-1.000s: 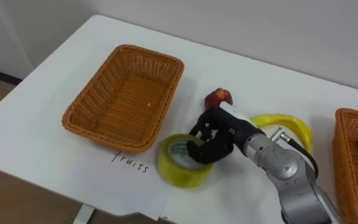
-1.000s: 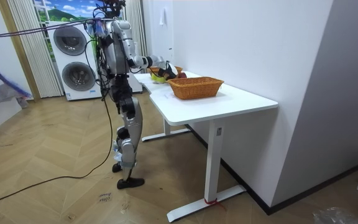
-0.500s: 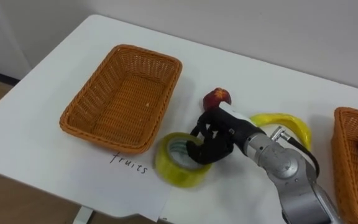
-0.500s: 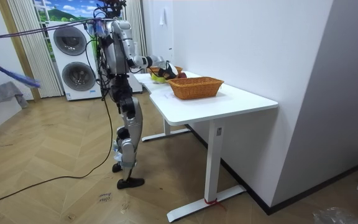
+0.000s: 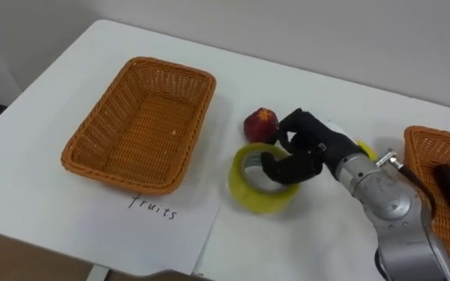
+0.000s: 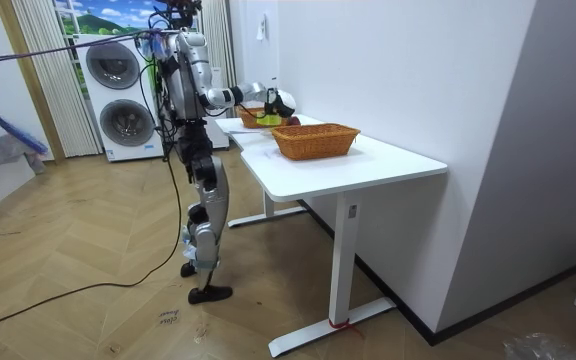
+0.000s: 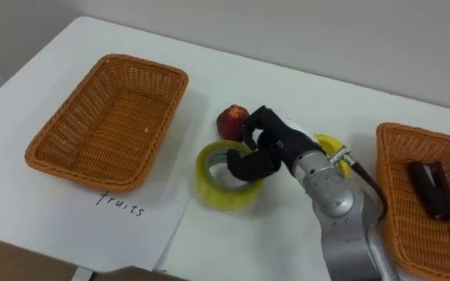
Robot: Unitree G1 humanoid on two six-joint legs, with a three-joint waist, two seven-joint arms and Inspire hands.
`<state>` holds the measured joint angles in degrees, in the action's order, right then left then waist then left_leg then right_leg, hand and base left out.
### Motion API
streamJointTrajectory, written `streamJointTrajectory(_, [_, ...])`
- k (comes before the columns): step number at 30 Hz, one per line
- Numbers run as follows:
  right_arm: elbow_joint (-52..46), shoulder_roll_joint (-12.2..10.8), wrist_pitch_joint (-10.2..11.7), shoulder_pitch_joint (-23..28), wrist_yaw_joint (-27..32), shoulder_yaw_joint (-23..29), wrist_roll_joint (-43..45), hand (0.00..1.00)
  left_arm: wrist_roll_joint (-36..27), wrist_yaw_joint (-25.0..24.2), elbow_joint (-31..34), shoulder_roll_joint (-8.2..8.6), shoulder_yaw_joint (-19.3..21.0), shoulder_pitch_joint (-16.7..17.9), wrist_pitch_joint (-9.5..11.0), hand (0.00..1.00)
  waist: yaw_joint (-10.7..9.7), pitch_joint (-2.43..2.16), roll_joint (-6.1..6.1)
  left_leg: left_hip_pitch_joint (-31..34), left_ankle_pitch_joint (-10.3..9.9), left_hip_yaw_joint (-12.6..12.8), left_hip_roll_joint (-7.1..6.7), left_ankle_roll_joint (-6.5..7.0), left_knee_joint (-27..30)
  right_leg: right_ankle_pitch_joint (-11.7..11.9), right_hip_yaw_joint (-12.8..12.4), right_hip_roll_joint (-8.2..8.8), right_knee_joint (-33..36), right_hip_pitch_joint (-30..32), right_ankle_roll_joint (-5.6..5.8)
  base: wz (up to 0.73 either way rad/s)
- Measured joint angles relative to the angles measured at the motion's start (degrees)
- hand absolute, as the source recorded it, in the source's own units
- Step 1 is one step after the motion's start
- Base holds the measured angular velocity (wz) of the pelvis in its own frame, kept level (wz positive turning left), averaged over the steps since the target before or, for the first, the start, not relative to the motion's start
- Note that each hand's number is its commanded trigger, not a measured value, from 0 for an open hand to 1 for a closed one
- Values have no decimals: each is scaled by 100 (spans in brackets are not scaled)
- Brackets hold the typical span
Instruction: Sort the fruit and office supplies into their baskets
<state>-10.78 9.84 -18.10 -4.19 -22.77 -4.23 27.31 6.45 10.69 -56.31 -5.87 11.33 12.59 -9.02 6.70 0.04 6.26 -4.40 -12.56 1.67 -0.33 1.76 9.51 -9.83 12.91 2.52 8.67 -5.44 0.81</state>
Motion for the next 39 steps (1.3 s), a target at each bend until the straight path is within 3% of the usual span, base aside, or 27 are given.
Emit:
streamJointTrajectory(12, [-171,126,10,0,22,442,43,100,47,-11,-9,1,206,47,61,0,-52,-8,12,-38,-1,114,46,-2,-13,6,-83,-26,12,3,9,-3])
streamJointTrajectory(19, [-440,126,230,46,128,637,-317,100,38,-3,-341,-19,352,47,255,0,-93,-25,41,-34,-1,187,50,-2,-12,6,-158,-27,8,32,10,-4])
streamJointTrajectory(28, [-541,128,409,153,762,1162,-703,100,43,16,-551,-37,405,200,310,0,-256,-33,161,-34,-1,190,51,-1,-2,9,-150,-16,10,28,15,0])
streamJointTrajectory(35, [-529,140,490,344,1240,1530,-820,100,82,163,-503,-34,419,298,289,0,-499,6,71,-40,-3,222,56,0,-11,16,-169,-19,45,48,24,-2])
streamJointTrajectory(39, [-527,386,481,345,1529,1825,-1070,100,92,162,-310,-28,427,359,187,0,-625,16,11,-63,-3,272,62,0,-27,16,-190,-23,95,82,24,-7])
